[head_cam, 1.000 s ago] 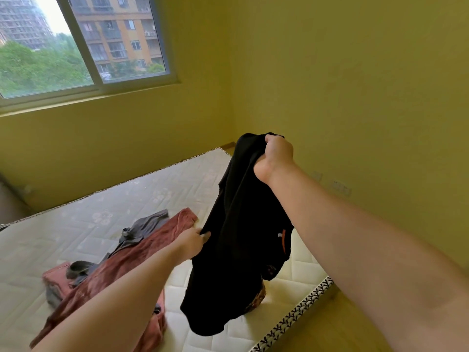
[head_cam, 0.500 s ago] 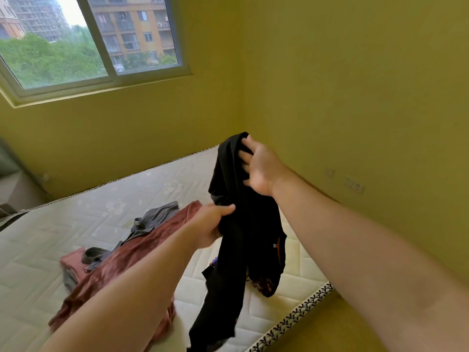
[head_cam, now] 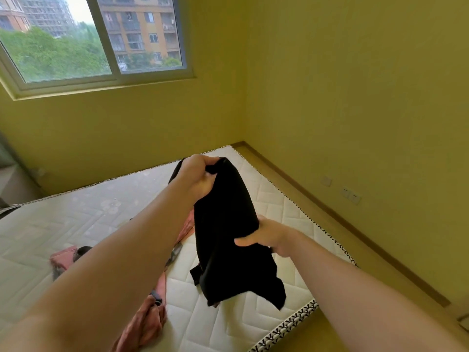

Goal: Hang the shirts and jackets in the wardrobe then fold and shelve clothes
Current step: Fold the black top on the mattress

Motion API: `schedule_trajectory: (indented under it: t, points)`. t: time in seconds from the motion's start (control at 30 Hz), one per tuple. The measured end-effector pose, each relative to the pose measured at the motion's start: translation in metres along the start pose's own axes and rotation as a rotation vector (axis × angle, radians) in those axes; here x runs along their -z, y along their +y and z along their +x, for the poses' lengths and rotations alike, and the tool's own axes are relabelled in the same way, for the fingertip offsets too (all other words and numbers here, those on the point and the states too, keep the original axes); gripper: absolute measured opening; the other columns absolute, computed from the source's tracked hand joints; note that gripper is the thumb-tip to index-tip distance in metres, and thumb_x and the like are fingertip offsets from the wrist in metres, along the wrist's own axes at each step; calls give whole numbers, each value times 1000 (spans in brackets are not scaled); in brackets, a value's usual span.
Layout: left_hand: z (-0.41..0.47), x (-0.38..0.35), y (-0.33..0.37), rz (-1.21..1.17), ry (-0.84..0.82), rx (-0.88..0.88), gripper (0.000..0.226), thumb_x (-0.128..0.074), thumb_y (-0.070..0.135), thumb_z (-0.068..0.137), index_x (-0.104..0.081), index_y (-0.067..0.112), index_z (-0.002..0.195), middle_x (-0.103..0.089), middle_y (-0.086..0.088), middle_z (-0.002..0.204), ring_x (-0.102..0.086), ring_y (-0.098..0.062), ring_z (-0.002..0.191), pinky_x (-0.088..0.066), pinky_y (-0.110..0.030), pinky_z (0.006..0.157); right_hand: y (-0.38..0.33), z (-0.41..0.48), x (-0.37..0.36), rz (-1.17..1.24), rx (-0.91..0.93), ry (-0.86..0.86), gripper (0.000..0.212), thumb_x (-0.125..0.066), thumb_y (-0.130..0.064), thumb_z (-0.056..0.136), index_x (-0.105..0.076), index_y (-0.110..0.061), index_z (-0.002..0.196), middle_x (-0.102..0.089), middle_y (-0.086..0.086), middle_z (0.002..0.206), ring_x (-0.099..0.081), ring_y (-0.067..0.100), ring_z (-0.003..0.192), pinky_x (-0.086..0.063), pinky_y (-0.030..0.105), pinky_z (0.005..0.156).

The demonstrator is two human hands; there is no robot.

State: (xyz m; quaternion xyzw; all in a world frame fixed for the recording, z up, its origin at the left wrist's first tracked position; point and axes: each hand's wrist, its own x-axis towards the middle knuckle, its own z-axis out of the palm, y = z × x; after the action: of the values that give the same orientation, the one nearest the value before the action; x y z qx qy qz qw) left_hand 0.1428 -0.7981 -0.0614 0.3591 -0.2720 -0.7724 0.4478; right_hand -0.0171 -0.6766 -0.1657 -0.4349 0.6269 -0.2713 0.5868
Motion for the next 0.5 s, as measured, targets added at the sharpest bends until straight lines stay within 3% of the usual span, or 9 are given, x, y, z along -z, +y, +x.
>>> schedule_trajectory:
  t: [0.07,0.13,0.2,0.27,0.37,0.43,0.5]
  points:
    - [5,-4,3,-40,13,-35,11,-56,-12,87,-62,-9,96,-65,-18,88,-72,-26,65,-60,-33,66,10,7,-2,19,8,223,44,-76,-24,85,-63,-9,125,-70,1,100,-68,15,88,-55,25,71]
    - [7,-1,4,104,-27,14,13,-68,6,87,-65,-1,97,-68,-14,90,-73,-24,72,-60,-32,67,6,12,-2,94,58,343,33,-70,-22,90,-66,-5,118,-71,3,97,-68,17,86,-55,26,71]
    - [9,9,-3,415,-28,102,55,-81,26,79,-57,5,124,-69,-14,109,-73,-27,89,-60,-35,65,-7,14,-1,73,152,369,25,-68,-24,90,-69,-12,112,-73,3,98,-69,20,91,-56,31,78]
    - [9,23,-17,636,-27,145,91,-87,32,71,-36,25,146,-62,-14,125,-70,-33,101,-62,-46,74,-23,16,-1,-15,249,373,14,-68,-26,88,-69,-21,101,-73,1,96,-70,20,90,-56,33,79]
    - [11,33,-30,724,4,58,99,-85,25,75,-27,34,154,-49,-8,138,-66,-33,108,-59,-52,87,-37,20,-4,-149,353,414,20,-67,-22,86,-64,-22,106,-71,-1,98,-68,17,92,-54,30,78]
    - [15,35,-30,812,22,-52,94,-85,24,75,-34,37,152,-42,-11,148,-59,-33,119,-54,-46,97,-38,22,-2,-116,345,403,29,-69,-21,85,-59,-23,112,-69,-5,102,-66,12,95,-52,26,75]
    - [18,36,-26,1044,-40,-170,93,-88,29,71,-40,42,149,-19,-4,164,-41,-29,140,-47,-37,102,-34,22,-1,-34,303,349,36,-75,-16,78,-59,-24,109,-69,-4,103,-67,13,96,-52,25,72]
